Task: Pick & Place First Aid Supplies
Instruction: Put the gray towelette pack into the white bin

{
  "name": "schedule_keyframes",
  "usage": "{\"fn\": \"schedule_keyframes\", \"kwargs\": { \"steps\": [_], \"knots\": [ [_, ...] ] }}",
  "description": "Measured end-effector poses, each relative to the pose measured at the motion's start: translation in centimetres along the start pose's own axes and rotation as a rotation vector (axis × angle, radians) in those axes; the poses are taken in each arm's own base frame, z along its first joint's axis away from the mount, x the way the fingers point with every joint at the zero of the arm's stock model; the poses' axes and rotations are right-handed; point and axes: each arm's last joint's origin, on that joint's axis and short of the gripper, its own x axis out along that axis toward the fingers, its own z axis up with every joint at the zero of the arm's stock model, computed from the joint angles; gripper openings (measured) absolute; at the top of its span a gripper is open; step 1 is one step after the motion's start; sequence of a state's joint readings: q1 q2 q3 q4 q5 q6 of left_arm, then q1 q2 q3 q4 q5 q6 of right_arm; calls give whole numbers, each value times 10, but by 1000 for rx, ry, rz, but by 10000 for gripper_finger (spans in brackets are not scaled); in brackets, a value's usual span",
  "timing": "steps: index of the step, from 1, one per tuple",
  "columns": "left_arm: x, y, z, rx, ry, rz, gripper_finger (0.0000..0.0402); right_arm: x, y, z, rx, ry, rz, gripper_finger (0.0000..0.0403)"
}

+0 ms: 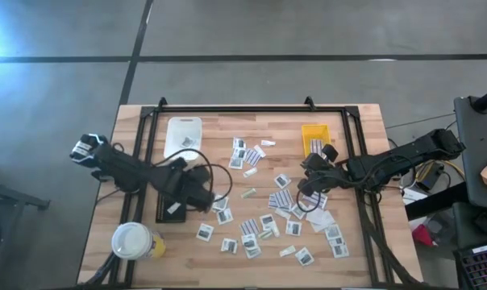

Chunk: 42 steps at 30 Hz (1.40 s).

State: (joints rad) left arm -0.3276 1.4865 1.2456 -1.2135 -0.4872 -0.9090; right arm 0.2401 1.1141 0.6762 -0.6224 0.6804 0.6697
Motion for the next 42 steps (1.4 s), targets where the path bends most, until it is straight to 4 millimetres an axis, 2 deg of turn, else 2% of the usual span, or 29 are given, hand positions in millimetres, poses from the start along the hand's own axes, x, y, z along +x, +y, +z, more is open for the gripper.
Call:
{"fn": "schedule_keyframes", "kwargs": {
  "steps": [8,15,22,30,36,42],
  "knots": [
    [18,13,43,160,-125,-63,112,1,0,-1,-3,4,-3,43],
    [40,45,85,213,-181,-178,112,1,0,-2,-4,4,-3,43],
    [57,80,115,215,-284,-246,113,1,-1,-2,-4,5,-4,43],
    [84,104,136,170,-334,-194,113,3,-1,-6,-6,9,-8,43],
    [111,111,146,164,-307,-176,113,4,-1,-7,-7,11,-9,43],
    [136,128,161,120,-266,-217,113,4,-1,-7,-5,9,-8,43]
  ]
}}
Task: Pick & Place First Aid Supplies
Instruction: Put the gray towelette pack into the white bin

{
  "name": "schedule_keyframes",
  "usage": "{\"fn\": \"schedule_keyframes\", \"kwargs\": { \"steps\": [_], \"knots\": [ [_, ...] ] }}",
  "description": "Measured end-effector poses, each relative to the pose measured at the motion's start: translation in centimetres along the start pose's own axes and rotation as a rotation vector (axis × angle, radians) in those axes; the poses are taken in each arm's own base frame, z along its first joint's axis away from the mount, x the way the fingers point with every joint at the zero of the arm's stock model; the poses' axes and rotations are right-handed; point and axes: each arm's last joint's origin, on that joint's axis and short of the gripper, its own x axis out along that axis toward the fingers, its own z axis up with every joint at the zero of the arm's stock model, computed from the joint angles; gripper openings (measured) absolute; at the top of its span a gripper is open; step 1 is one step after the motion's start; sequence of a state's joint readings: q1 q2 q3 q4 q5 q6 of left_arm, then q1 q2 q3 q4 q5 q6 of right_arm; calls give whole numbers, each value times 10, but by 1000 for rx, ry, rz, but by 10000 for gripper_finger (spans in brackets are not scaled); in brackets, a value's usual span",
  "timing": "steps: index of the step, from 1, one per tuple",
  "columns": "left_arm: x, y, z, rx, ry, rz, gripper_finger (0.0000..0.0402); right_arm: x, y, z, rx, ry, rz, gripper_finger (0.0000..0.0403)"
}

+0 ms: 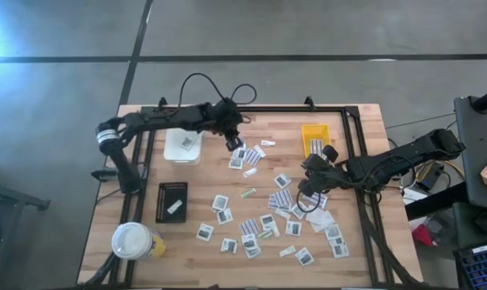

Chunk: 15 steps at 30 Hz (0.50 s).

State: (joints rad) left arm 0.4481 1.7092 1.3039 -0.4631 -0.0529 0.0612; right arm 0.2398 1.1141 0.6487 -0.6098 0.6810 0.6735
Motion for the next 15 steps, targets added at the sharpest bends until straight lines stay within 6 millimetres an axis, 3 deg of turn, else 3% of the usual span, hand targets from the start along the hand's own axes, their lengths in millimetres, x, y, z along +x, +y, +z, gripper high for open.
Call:
{"fn": "schedule_keyframes", "kwargs": {
  "steps": [7,15],
  "knots": [
    [23,32,1,-99,122,-40,113,0,0,0,2,-2,2,43],
    [48,36,-7,-163,222,-68,113,0,0,1,4,-4,3,43]
  ]
}}
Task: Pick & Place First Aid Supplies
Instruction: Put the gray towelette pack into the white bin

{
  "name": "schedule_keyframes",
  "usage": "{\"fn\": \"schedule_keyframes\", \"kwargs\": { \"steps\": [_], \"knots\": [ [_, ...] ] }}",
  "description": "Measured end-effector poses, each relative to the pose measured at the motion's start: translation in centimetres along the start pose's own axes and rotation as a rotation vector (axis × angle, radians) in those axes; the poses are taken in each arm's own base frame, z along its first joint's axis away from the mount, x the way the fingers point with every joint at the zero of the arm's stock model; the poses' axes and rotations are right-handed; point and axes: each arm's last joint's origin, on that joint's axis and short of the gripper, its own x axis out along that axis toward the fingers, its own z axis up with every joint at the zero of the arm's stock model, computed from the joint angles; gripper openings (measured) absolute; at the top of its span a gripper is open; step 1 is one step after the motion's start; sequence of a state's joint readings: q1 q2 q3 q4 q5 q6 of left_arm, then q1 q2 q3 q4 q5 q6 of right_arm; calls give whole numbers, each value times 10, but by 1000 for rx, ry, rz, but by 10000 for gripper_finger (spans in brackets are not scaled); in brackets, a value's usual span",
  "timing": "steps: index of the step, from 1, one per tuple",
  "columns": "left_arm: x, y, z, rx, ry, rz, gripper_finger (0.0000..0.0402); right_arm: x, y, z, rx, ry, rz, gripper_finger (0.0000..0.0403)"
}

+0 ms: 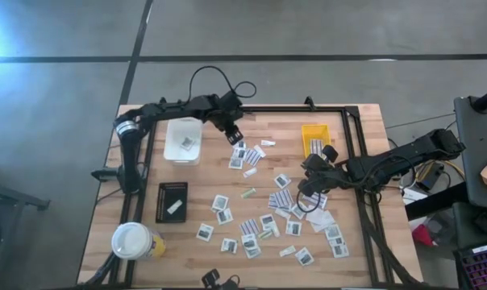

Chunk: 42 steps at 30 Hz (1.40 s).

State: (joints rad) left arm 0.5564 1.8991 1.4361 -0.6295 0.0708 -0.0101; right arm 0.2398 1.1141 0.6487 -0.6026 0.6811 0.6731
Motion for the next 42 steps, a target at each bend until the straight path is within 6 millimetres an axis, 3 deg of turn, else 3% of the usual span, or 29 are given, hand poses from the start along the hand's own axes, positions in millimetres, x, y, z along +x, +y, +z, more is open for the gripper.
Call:
{"fn": "schedule_keyframes", "kwargs": {
  "steps": [6,23,32,42],
  "knots": [
    [18,1,-4,13,50,-9,113,0,0,0,3,-3,2,43],
    [45,0,-8,45,76,-28,113,0,0,0,5,-5,4,43],
    [47,-1,-9,39,82,-62,110,1,0,-1,3,-2,2,43],
    [53,0,-19,42,96,-76,73,1,0,-1,5,-2,2,43]
  ]
}}
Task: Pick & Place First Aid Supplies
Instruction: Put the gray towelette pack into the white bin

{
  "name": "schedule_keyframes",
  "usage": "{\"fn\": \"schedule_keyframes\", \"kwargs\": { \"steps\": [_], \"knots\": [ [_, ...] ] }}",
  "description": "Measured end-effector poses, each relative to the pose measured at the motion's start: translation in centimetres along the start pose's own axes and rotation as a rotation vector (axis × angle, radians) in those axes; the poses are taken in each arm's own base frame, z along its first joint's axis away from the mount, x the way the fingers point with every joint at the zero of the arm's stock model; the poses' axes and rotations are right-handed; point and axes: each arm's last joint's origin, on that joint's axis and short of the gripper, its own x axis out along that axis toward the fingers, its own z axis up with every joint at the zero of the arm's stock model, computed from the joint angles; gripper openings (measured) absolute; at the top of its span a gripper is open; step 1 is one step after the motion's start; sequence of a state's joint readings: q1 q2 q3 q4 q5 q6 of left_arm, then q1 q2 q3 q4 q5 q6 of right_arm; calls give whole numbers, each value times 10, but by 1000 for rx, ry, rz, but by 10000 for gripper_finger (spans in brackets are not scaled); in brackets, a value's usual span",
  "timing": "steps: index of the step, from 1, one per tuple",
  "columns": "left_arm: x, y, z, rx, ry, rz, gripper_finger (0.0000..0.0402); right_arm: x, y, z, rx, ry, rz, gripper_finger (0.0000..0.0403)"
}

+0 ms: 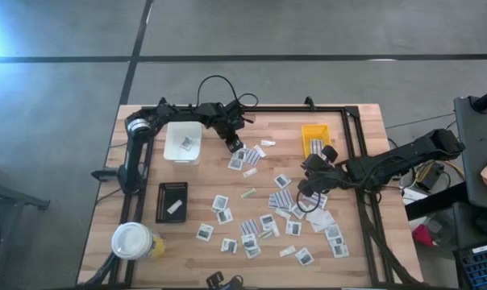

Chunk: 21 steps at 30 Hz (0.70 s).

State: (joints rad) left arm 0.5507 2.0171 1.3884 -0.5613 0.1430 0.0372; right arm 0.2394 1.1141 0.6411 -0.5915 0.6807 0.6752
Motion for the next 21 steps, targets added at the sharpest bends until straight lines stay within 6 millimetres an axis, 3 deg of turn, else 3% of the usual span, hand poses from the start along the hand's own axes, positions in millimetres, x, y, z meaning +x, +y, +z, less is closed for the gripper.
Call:
{"fn": "schedule_keyframes", "kwargs": {
  "steps": [11,21],
  "knots": [
    [0,1,1,-17,-10,8,5,0,0,0,3,0,0,43],
    [-3,0,0,-41,-10,1,0,0,0,0,6,-1,0,43]
  ]
}}
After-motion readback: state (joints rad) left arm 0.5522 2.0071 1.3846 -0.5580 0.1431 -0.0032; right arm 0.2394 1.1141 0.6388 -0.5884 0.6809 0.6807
